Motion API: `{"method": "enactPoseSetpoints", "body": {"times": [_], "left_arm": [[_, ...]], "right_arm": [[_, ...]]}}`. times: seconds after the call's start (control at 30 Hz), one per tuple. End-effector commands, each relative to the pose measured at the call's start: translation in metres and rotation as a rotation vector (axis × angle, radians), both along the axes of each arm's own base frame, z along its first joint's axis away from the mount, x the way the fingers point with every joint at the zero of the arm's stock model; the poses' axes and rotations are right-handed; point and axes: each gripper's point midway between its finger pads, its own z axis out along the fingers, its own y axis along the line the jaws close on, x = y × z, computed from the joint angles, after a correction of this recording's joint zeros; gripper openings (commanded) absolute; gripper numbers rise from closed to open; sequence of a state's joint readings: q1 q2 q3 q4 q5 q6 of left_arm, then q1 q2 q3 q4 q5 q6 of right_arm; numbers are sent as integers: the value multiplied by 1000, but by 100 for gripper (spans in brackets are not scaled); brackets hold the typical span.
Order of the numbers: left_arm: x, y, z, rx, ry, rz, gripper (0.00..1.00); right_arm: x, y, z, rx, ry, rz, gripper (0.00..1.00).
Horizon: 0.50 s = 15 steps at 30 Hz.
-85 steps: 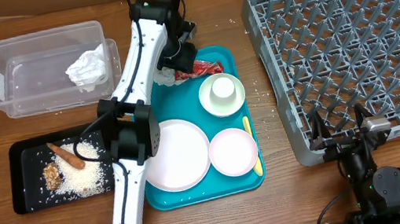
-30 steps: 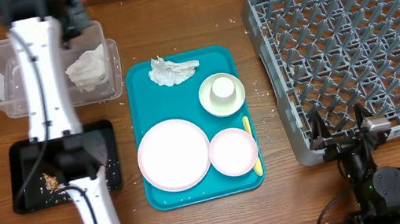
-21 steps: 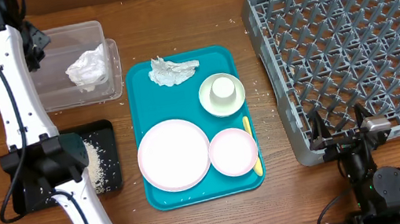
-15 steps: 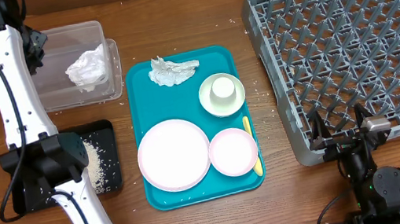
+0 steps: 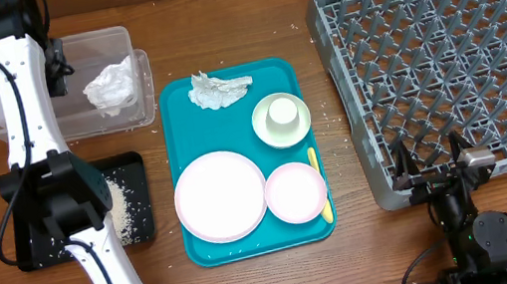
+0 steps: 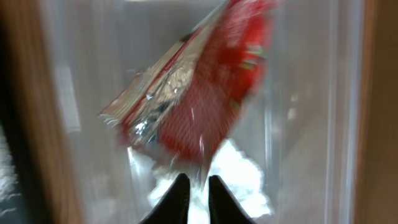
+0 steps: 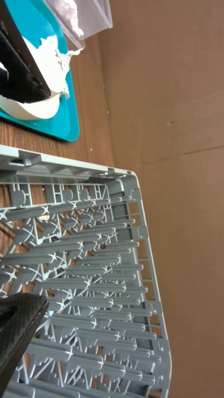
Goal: Sort waste into correct bins and load items into the dishwasher
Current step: 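Carry the red wrapper left and drop it into the clear container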
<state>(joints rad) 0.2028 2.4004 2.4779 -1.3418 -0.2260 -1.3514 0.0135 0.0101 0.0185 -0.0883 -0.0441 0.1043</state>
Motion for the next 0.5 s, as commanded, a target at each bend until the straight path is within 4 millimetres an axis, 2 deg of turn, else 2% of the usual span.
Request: {"method": "enactPoseSetpoints", "body": {"times": [0.0, 0.07, 0.1, 0.3, 0.43, 0.47], "left_arm": [[19, -8, -10, -10, -31, -101, 60], [27, -14, -8, -34, -58, -158, 91], [30, -19, -7, -54, -72, -189, 96], [42, -57, 11, -159, -141, -483, 99], [52, -103, 35, -174, -224, -810, 99], [55, -120, 43, -161, -248, -910, 99]], "right_arm": [[0, -2, -2, -1, -4, -13, 100], [0, -2, -2, -1, -4, -13, 100], [0, -2, -2, -1, -4, -13, 100], [0, -2, -2, -1, -4, -13, 100], [0, -2, -2, -1, -4, -13, 100], [0, -2, -2, -1, -4, -13, 100]]}}
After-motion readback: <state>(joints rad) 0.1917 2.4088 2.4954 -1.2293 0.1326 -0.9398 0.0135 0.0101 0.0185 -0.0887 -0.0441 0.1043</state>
